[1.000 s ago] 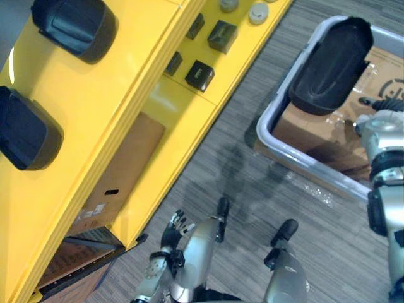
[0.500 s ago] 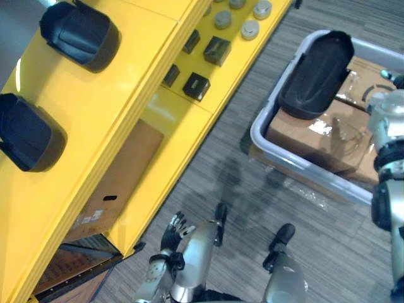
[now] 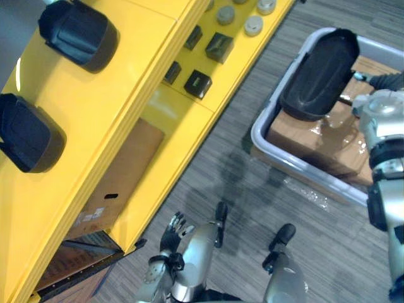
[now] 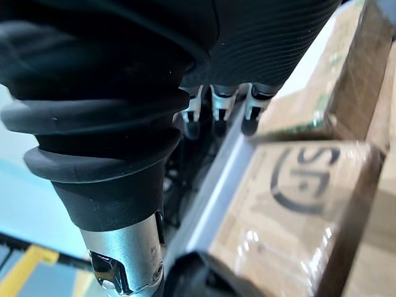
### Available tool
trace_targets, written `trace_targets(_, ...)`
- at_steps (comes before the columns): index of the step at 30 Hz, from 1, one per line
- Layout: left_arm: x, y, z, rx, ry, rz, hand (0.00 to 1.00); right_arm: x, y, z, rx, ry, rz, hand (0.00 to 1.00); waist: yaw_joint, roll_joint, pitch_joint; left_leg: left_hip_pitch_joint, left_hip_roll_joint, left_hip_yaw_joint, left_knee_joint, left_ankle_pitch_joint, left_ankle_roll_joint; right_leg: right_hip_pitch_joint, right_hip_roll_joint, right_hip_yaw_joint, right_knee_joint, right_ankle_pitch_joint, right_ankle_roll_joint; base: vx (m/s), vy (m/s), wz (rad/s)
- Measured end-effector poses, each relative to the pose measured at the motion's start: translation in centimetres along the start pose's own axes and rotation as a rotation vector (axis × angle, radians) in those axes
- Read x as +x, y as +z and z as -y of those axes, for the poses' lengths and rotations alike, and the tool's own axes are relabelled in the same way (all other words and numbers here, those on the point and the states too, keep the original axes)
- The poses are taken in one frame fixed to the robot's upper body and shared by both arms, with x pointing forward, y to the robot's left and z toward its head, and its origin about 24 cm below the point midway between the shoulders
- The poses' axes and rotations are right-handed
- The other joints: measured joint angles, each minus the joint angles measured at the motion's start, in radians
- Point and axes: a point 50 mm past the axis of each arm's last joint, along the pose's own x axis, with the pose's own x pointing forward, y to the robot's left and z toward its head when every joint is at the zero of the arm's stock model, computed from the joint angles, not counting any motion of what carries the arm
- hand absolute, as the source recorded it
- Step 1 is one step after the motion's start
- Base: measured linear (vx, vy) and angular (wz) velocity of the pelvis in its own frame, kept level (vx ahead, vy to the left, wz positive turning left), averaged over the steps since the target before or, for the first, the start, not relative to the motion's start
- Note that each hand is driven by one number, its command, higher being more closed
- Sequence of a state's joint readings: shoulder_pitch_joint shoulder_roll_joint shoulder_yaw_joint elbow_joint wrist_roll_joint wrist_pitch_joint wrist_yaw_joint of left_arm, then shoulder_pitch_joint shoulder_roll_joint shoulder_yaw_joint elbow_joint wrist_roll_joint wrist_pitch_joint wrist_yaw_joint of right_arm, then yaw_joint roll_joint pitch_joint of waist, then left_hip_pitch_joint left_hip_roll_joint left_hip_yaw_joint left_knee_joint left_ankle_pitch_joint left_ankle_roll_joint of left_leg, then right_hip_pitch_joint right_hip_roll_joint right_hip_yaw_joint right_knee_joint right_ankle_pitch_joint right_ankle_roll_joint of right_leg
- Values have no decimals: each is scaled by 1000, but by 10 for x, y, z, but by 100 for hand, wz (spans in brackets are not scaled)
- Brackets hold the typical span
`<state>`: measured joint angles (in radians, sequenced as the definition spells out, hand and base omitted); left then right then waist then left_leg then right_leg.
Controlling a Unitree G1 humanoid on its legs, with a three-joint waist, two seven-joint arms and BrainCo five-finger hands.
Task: Walk over and take plastic housings, then place them on the shelf
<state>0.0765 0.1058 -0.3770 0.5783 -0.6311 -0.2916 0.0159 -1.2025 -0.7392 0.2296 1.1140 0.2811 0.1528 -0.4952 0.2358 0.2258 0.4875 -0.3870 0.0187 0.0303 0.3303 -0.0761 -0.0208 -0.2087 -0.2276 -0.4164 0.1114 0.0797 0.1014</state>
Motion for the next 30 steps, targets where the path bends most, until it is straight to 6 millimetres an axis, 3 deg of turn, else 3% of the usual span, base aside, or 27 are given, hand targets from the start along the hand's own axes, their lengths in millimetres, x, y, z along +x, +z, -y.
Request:
trace_targets(12,1,1,0,-20,1,-2,0,-1,-20,-5,-94,68,-116,0,24,6,-4,-46,-6,-28,32,-1,0,-39,-16,-29,61,-32,-2,-12,16,7)
trace_targets(14,2,0,3,-8,-13,-10,0,-2,-33,-3,-127,72,-186,0,30,12,-8,-57,-6,-28,40,-1,0,-52,-17,-28,71,-34,-4,0,0,0)
trace_targets(18,4,-3,5,4,-19,-30,0,0,-34,4,-139,56,-200,0,38,33,-23,-80,-4,-31,65,-10,2,-74,-21,-29,97,-51,-9,-25,15,1)
trace_targets(19,5,-4,6,12,-24,-38,0,1,-35,5,-144,53,-205,100,43,38,-27,-81,-4,-31,68,-12,2,-79,-24,-29,106,-56,-9,-35,19,1)
trace_targets(21,6,-6,10,27,-36,-52,0,3,-35,13,-152,33,-206,100,59,55,-39,-106,0,-36,98,-26,-1,-99,-25,-29,124,-68,-13,-40,21,-1)
trace_targets(30,11,-9,16,56,-61,-73,0,14,-39,51,-265,-24,-179,100,90,80,-58,-158,0,-47,134,-44,-2,-149,-34,-39,170,-88,-6,14,1,1)
